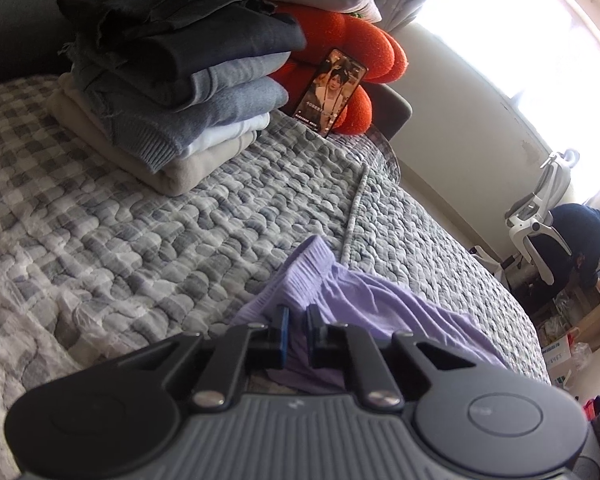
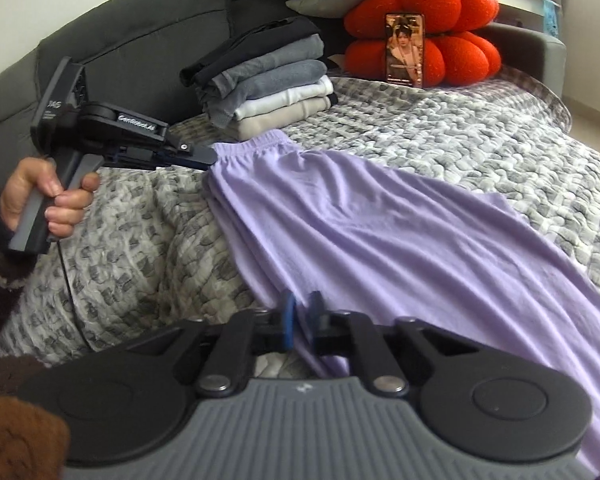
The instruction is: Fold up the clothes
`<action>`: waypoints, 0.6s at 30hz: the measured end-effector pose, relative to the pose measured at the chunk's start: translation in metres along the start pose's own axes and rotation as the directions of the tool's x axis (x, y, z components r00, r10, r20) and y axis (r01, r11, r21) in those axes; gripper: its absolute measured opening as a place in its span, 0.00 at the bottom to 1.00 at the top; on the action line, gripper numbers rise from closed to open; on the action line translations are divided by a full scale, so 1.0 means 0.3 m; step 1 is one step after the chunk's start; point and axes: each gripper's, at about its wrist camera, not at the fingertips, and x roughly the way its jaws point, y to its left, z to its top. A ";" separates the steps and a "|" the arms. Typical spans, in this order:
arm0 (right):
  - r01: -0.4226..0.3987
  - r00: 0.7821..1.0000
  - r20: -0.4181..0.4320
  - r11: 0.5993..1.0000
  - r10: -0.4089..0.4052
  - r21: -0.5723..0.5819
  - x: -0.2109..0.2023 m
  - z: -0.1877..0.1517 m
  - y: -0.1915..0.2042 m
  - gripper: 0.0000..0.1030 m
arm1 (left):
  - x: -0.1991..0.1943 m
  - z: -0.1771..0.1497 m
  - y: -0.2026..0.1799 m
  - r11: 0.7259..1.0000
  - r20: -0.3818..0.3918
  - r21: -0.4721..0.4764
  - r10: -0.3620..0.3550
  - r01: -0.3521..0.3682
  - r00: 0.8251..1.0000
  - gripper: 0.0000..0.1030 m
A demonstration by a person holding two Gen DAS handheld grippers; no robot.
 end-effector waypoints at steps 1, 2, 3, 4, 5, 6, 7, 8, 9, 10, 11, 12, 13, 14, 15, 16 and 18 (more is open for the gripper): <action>-0.008 1.000 0.001 1.000 0.008 0.013 -0.003 0.001 -0.005 0.06 | -0.001 0.001 -0.001 1.000 0.001 0.001 -0.002 0.002 1.000 0.08; -0.016 1.000 0.002 1.000 0.016 0.026 -0.007 0.002 -0.010 0.06 | -0.001 0.001 -0.002 1.000 0.001 0.002 -0.003 0.003 1.000 0.08; -0.023 1.000 0.003 0.999 0.023 0.037 -0.010 0.004 -0.014 0.06 | -0.002 0.002 -0.003 1.000 0.001 0.001 -0.003 0.003 1.000 0.08; -0.023 1.000 0.004 0.999 0.023 0.045 -0.013 0.005 -0.012 0.06 | -0.003 0.002 -0.002 1.000 0.001 -0.001 -0.005 0.005 1.000 0.08; -0.017 1.000 0.007 0.999 0.016 0.050 -0.014 0.005 -0.012 0.08 | -0.004 0.002 -0.001 1.000 0.001 -0.004 -0.006 0.006 1.000 0.08; -0.008 1.000 0.009 0.999 0.008 0.052 -0.015 0.005 -0.010 0.09 | -0.006 0.002 0.000 1.000 0.002 -0.007 -0.007 0.007 1.000 0.08; -0.005 1.000 0.012 0.999 0.004 0.051 -0.015 0.003 -0.006 0.14 | -0.007 0.002 0.002 1.000 0.001 -0.009 -0.007 0.007 1.000 0.08; -0.005 1.000 0.012 0.999 0.005 0.047 -0.012 0.002 -0.003 0.16 | -0.007 0.002 0.004 1.000 0.000 -0.011 -0.007 0.007 1.000 0.08; -0.004 1.000 0.009 0.999 0.004 0.041 -0.008 0.001 0.001 0.16 | -0.006 0.001 0.005 1.000 0.000 -0.012 -0.006 0.006 1.000 0.08; -0.003 1.000 0.007 0.999 0.003 0.035 -0.004 -0.001 0.004 0.16 | -0.006 0.001 0.006 1.000 -0.001 -0.013 -0.005 0.005 1.000 0.08; 0.000 1.000 0.005 1.000 -0.001 0.028 0.001 -0.002 0.008 0.16 | -0.006 0.000 0.007 1.000 -0.001 -0.013 -0.004 0.004 1.000 0.08; 0.004 1.000 0.003 1.000 -0.004 0.018 0.007 -0.004 0.012 0.16 | -0.006 -0.001 0.007 1.000 -0.002 -0.012 -0.003 0.003 1.000 0.08; 0.008 1.000 0.002 1.000 -0.008 0.005 0.012 -0.005 0.018 0.16 | -0.006 -0.002 0.007 1.000 -0.002 -0.012 -0.002 0.002 1.000 0.08; 0.012 1.000 0.003 1.000 -0.012 -0.009 0.014 -0.005 0.025 0.16 | -0.004 -0.002 0.008 1.000 -0.002 -0.012 -0.001 0.001 1.000 0.08; 0.017 1.000 0.004 1.000 -0.017 -0.024 0.017 -0.005 0.033 0.16 | -0.003 -0.003 0.008 1.000 -0.002 -0.012 0.001 -0.001 1.000 0.08; 0.024 1.000 0.004 0.999 -0.023 -0.039 0.020 -0.005 0.040 0.16 | -0.001 -0.003 0.008 1.000 -0.003 -0.011 0.001 -0.001 1.000 0.08; 0.043 0.999 0.005 0.996 -0.043 -0.074 0.024 -0.005 0.055 0.16 | 0.001 -0.003 0.007 1.000 -0.003 -0.007 0.002 -0.002 1.000 0.07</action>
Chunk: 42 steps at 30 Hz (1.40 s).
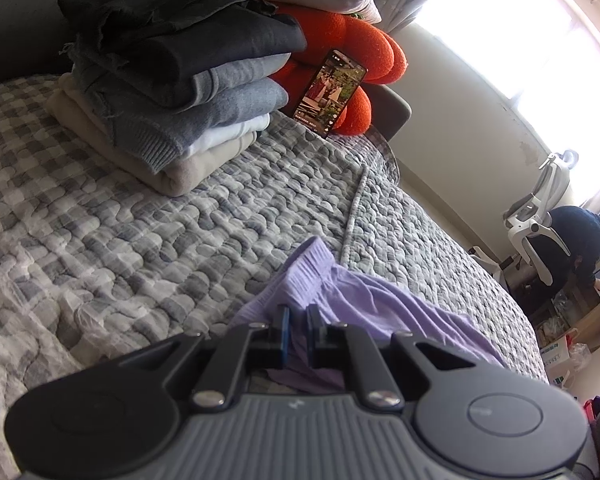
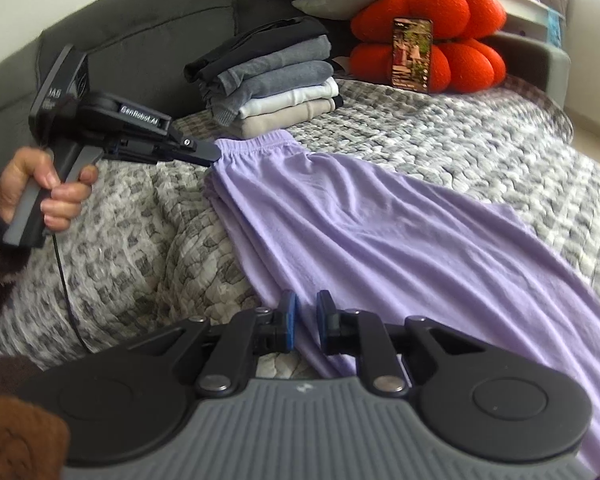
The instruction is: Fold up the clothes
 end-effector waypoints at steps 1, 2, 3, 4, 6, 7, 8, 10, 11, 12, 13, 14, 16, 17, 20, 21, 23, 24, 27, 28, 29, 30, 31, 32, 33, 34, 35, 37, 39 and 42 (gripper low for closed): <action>0.008 1.000 -0.003 1.000 -0.008 -0.015 0.002 0.001 0.007 0.16 | 0.000 0.000 -0.002 1.000 0.000 0.003 0.000 0.000 1.000 0.07; 0.017 1.000 -0.007 0.999 -0.017 -0.029 0.003 0.001 0.014 0.05 | -0.004 0.001 -0.004 1.000 0.003 0.006 -0.001 0.001 1.000 0.07; 0.023 1.000 -0.008 0.999 -0.023 -0.041 0.002 0.003 0.021 0.01 | -0.008 0.002 -0.007 1.000 0.005 0.010 -0.003 0.003 1.000 0.06; 0.023 1.000 -0.001 0.999 -0.023 -0.042 -0.007 0.007 0.025 0.00 | -0.019 0.004 -0.009 1.000 0.014 0.015 -0.008 0.008 1.000 0.06; 0.023 1.000 0.012 0.999 -0.023 -0.044 -0.027 0.014 0.033 0.00 | -0.043 0.008 -0.015 1.000 0.032 0.025 -0.020 0.019 0.999 0.06; 0.021 1.000 0.019 0.999 -0.020 -0.042 -0.038 0.019 0.036 0.00 | -0.055 0.010 -0.018 0.999 0.042 0.031 -0.026 0.025 0.999 0.06; 0.010 1.000 0.028 0.999 -0.010 -0.033 -0.054 0.025 0.036 0.00 | -0.066 0.012 -0.018 0.999 0.045 0.036 -0.029 0.027 0.999 0.06; -0.013 0.999 0.039 1.000 0.014 -0.018 -0.085 0.036 0.037 0.00 | -0.076 0.010 -0.012 0.999 0.038 0.043 -0.026 0.025 0.999 0.06; -0.027 0.999 0.040 1.000 0.027 -0.012 -0.095 0.040 0.037 0.00 | -0.076 0.005 -0.007 0.999 0.030 0.046 -0.021 0.020 0.999 0.06; -0.040 0.998 0.037 0.999 0.041 -0.007 -0.101 0.041 0.037 0.00 | -0.076 0.000 -0.001 0.999 0.022 0.049 -0.016 0.015 1.000 0.06; -0.053 0.998 0.031 0.999 0.053 0.000 -0.101 0.040 0.038 0.00 | -0.076 -0.004 0.004 0.999 0.013 0.052 -0.011 0.010 1.000 0.06; -0.063 0.998 0.023 0.998 0.063 0.005 -0.099 0.038 0.039 0.00 | -0.071 -0.013 0.012 0.999 0.002 0.054 -0.003 0.003 1.000 0.06; -0.071 0.998 -0.002 0.997 0.071 0.009 -0.078 0.027 0.041 0.00 | -0.054 -0.033 0.028 0.998 -0.024 0.058 0.015 -0.014 1.000 0.06; -0.070 0.997 -0.016 0.997 0.070 0.011 -0.065 0.020 0.043 0.00 | -0.044 -0.042 0.036 0.998 -0.035 0.058 0.025 -0.023 0.999 0.06; -0.061 0.997 -0.050 0.998 0.062 0.030 -0.023 -0.003 0.038 0.00 | -0.008 -0.068 0.061 0.997 -0.076 0.065 0.051 -0.046 0.996 0.06; -0.062 0.997 -0.050 0.997 0.064 0.038 -0.016 -0.005 0.035 0.00 | -0.001 -0.075 0.067 0.997 -0.074 0.069 0.051 -0.046 0.996 0.06; -0.064 0.997 -0.049 0.996 0.067 0.056 -0.004 -0.011 0.029 0.01 | 0.001 -0.081 0.069 0.996 -0.064 0.080 0.044 -0.039 0.997 0.07; -0.066 0.996 -0.049 0.996 0.069 0.063 0.000 -0.012 0.026 0.01 | -0.006 -0.080 0.067 0.996 -0.052 0.085 0.042 -0.038 0.998 0.09; -0.078 0.996 -0.041 0.994 0.082 0.075 -0.013 -0.010 0.027 0.11 | -0.033 -0.078 0.055 0.994 -0.014 0.100 0.036 -0.035 0.999 0.39; -0.079 0.996 -0.036 0.994 0.082 0.081 -0.019 -0.010 0.027 0.12 | -0.042 -0.078 0.051 0.994 -0.001 0.106 0.034 -0.034 0.999 0.47; -0.079 0.996 -0.031 0.993 0.082 0.087 -0.026 -0.009 0.026 0.12 | -0.057 -0.076 0.046 0.993 0.021 0.114 0.041 -0.043 0.999 0.57; -0.077 0.996 -0.024 0.993 0.080 0.094 -0.034 -0.010 0.023 0.12 | -0.071 -0.072 0.037 0.990 0.042 0.127 0.052 -0.057 0.998 0.59; -0.072 0.997 -0.012 0.992 0.074 0.105 -0.046 -0.013 0.016 0.13 | -0.086 -0.067 0.027 0.987 0.063 0.142 0.064 -0.072 0.996 0.61; -0.067 0.998 0.000 0.991 0.067 0.116 -0.058 -0.017 0.010 0.15 | -0.096 -0.061 0.019 0.985 0.077 0.151 0.070 -0.081 0.995 0.66; -0.061 0.998 0.012 0.990 0.060 0.126 -0.071 -0.020 0.004 0.18 | -0.104 -0.053 0.010 0.984 0.087 0.160 0.068 -0.081 0.994 0.69; -0.056 0.998 0.024 0.989 0.054 0.137 -0.083 -0.023 -0.003 0.29 | -0.110 -0.046 -0.002 0.982 0.094 0.172 0.061 -0.076 0.994 0.71; -0.051 0.998 0.036 0.988 0.047 0.148 -0.095 -0.026 -0.009 0.41 | -0.114 -0.042 -0.016 0.980 0.099 0.186 0.055 -0.073 0.994 0.75; -0.037 0.998 0.060 0.985 0.027 0.166 -0.120 -0.036 -0.023 0.42 | -0.116 -0.040 -0.053 0.972 0.110 0.224 0.043 -0.067 0.993 0.80; -0.012 0.997 0.082 0.982 -0.004 0.190 -0.145 -0.047 -0.040 0.42 | -0.108 -0.051 -0.099 0.961 0.113 0.273 0.016 -0.047 0.993 0.84; 0.035 0.992 0.108 0.971 -0.062 0.235 -0.177 -0.067 -0.070 0.42 | -0.069 -0.071 -0.178 0.939 0.090 0.344 -0.030 -0.003 0.996 0.90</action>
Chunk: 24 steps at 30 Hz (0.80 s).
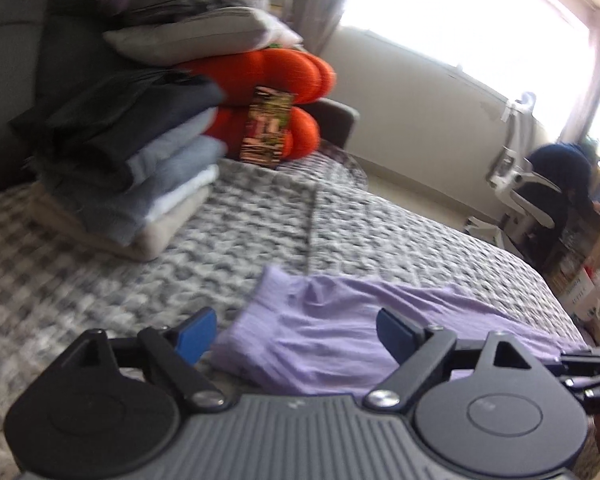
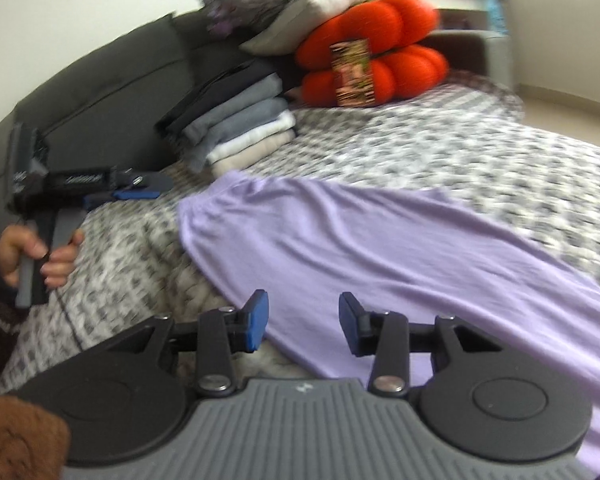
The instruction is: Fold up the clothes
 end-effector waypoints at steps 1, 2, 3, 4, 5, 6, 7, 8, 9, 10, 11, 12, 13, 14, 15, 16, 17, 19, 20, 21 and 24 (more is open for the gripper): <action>0.020 1.000 0.010 1.000 -0.020 0.013 -0.008 -0.004 -0.014 0.42 | 0.017 -0.001 -0.028 1.000 -0.003 0.023 -0.016 0.016 1.000 0.91; 0.040 0.999 0.020 0.999 -0.041 0.027 -0.017 -0.009 -0.029 0.43 | 0.034 -0.001 -0.057 0.998 -0.007 0.047 -0.033 0.034 0.999 0.93; 0.060 0.998 0.029 0.997 -0.061 0.040 -0.025 -0.014 -0.043 0.44 | 0.053 -0.002 -0.088 0.996 -0.012 0.072 -0.051 0.052 0.999 0.94; 0.080 0.996 0.036 0.995 -0.082 0.053 -0.032 -0.019 -0.059 0.47 | 0.072 -0.003 -0.118 0.993 -0.020 0.094 -0.069 0.070 0.997 0.94; 0.101 0.994 0.042 0.993 -0.104 0.066 -0.039 -0.025 -0.074 0.47 | 0.090 -0.004 -0.147 0.989 -0.028 0.115 -0.086 0.089 0.996 0.96; 0.120 0.991 0.048 0.990 -0.124 0.080 -0.046 -0.030 -0.089 0.48 | 0.109 -0.009 -0.176 0.985 -0.040 0.133 -0.103 0.107 0.994 0.97; 0.135 0.989 0.050 0.986 -0.141 0.095 -0.053 -0.037 -0.104 0.48 | 0.129 -0.014 -0.204 0.981 -0.055 0.146 -0.119 0.126 0.991 0.97; 0.149 0.987 0.049 0.983 -0.155 0.108 -0.059 -0.044 -0.116 0.48 | 0.149 -0.017 -0.227 0.977 -0.071 0.155 -0.134 0.144 0.988 0.97; 0.163 0.984 0.050 0.980 -0.169 0.118 -0.066 -0.051 -0.128 0.48 | 0.170 -0.021 -0.252 0.973 -0.091 0.161 -0.152 0.165 0.984 0.97; 0.176 0.982 0.052 0.977 -0.184 0.123 -0.075 -0.059 -0.138 0.48 | 0.192 -0.026 -0.276 0.968 -0.111 0.166 -0.170 0.187 0.979 0.97; 0.189 0.979 0.055 0.974 -0.198 0.127 -0.084 -0.068 -0.147 0.49 | 0.214 -0.031 -0.301 0.963 -0.131 0.170 -0.188 0.209 0.973 0.97; 0.201 0.976 0.059 0.971 -0.210 0.131 -0.092 -0.076 -0.156 0.49 | 0.234 -0.035 -0.319 0.958 -0.147 0.175 -0.204 0.228 0.968 0.97; 0.210 0.973 0.064 0.968 -0.221 0.138 -0.102 -0.087 -0.166 0.49 | 0.253 -0.041 -0.338 0.952 -0.160 0.184 -0.218 0.246 0.963 0.97; 0.219 0.971 0.069 0.965 -0.231 0.145 -0.113 -0.097 -0.177 0.50 | 0.271 -0.049 -0.356 0.945 -0.173 0.194 -0.232 0.264 0.957 0.97; 0.225 0.968 0.077 0.962 -0.239 0.155 -0.126 -0.108 -0.187 0.52 | 0.285 -0.058 -0.375 0.939 -0.185 0.207 -0.239 0.275 0.953 0.97; 0.230 0.965 0.088 0.959 -0.246 0.165 -0.143 -0.121 -0.197 0.55 | 0.296 -0.069 -0.389 0.934 -0.197 0.221 -0.239 0.280 0.951 0.97; 0.235 0.962 0.099 0.956 -0.254 0.175 -0.159 -0.134 -0.206 0.57 | 0.307 -0.080 -0.402 0.930 -0.209 0.235 -0.237 0.284 0.949 0.97; 0.249 0.955 0.114 0.949 -0.274 0.192 -0.198 -0.162 -0.219 0.57 | 0.322 -0.108 -0.425 0.918 -0.238 0.270 -0.228 0.290 0.944 0.97; 0.259 0.951 0.120 0.946 -0.286 0.196 -0.221 -0.176 -0.225 0.57 | 0.319 -0.122 -0.434 0.910 -0.236 0.301 -0.220 0.286 0.947 0.98; 0.270 0.947 0.124 0.942 -0.298 0.200 -0.243 -0.190 -0.230 0.57 | 0.311 -0.136 -0.445 0.897 -0.233 0.341 -0.210 0.282 0.950 0.98; 0.321 0.928 0.122 0.923 -0.351 0.214 -0.315 -0.231 -0.243 0.57 | 0.290 -0.160 -0.465 0.859 -0.246 0.426 -0.193 0.285 0.950 0.98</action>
